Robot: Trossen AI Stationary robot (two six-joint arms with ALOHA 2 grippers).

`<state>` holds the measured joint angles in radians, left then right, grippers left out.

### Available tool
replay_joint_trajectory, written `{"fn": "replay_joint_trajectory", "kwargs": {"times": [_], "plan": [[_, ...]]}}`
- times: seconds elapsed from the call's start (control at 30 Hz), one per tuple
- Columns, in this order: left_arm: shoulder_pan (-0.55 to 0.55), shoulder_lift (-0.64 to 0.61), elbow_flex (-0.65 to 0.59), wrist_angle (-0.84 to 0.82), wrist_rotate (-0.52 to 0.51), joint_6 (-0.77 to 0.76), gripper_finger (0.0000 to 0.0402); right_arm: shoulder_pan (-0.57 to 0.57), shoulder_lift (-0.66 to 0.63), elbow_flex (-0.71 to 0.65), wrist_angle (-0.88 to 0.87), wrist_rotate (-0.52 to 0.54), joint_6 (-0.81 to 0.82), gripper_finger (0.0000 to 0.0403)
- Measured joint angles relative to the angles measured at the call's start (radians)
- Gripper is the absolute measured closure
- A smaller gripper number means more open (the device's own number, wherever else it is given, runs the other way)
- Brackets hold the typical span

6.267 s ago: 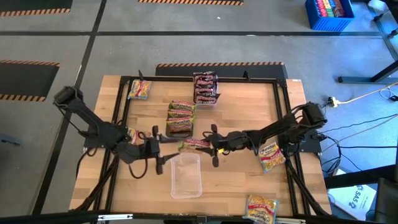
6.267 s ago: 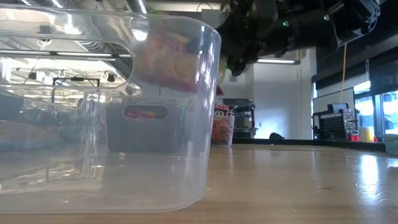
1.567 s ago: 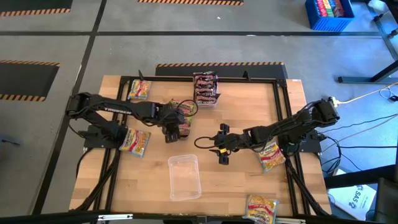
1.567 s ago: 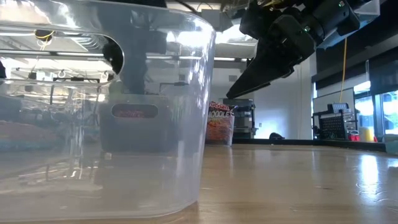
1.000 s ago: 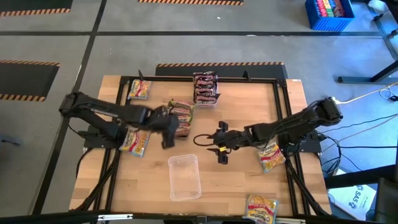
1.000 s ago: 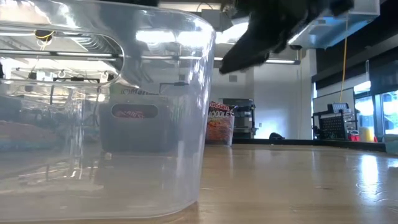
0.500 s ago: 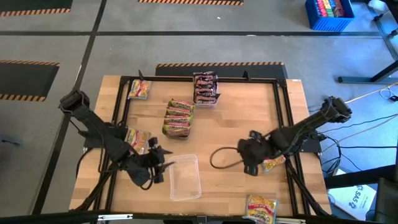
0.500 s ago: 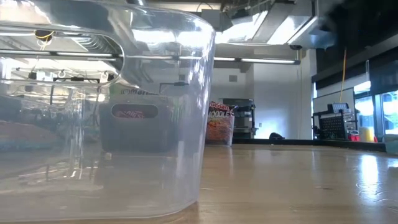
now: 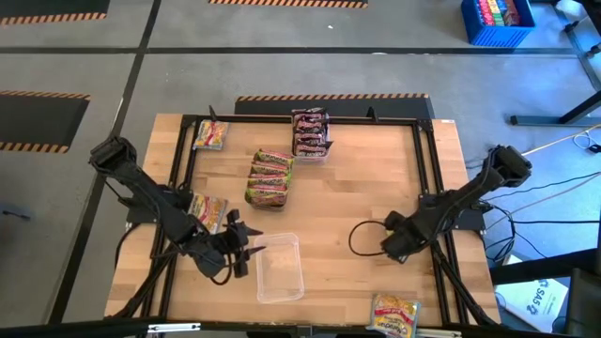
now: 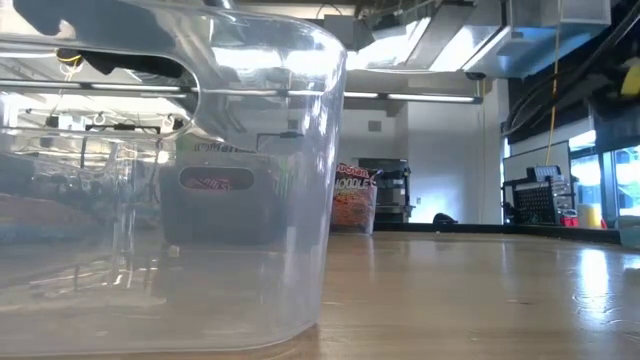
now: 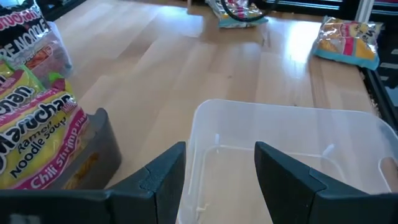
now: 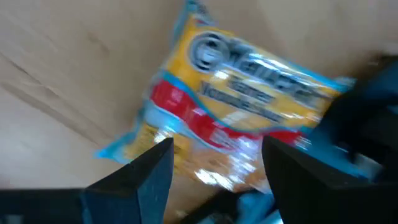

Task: Sort Maruchan noodles
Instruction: Put the blue noodle pack into the bottom transparent bin

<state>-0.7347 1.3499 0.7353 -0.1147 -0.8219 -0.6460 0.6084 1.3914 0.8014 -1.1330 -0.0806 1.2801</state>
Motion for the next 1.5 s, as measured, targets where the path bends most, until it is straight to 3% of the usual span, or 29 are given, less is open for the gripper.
{"fn": "replay_joint_trajectory", "kwargs": {"times": [0.2, 0.63, 0.9, 1.13, 1.5], "plan": [[0.016, 0.0, 0.0, -0.002, 0.0, 0.001, 0.0218, 0.0, -0.003, -0.079, 0.195, 0.004, -0.019, 0.0178], [0.017, 0.0, 0.0, -0.001, 0.0, 0.001, 0.0218, -0.11, 0.007, -0.098, 0.593, 0.323, -0.236, 0.0178], [0.017, 0.0, 0.0, -0.002, -0.001, 0.001, 0.0218, -0.186, 0.023, -0.097, 0.775, 0.361, -0.45, 0.0178], [0.017, 0.0, 0.0, -0.003, -0.004, 0.002, 0.0218, -0.19, -0.087, -0.077, 0.693, 0.368, -0.495, 0.0178], [0.017, 0.0, 0.0, 0.001, -0.008, 0.002, 0.0218, -0.189, -0.246, -0.076, 0.476, 0.394, -0.437, 0.0178]]}}
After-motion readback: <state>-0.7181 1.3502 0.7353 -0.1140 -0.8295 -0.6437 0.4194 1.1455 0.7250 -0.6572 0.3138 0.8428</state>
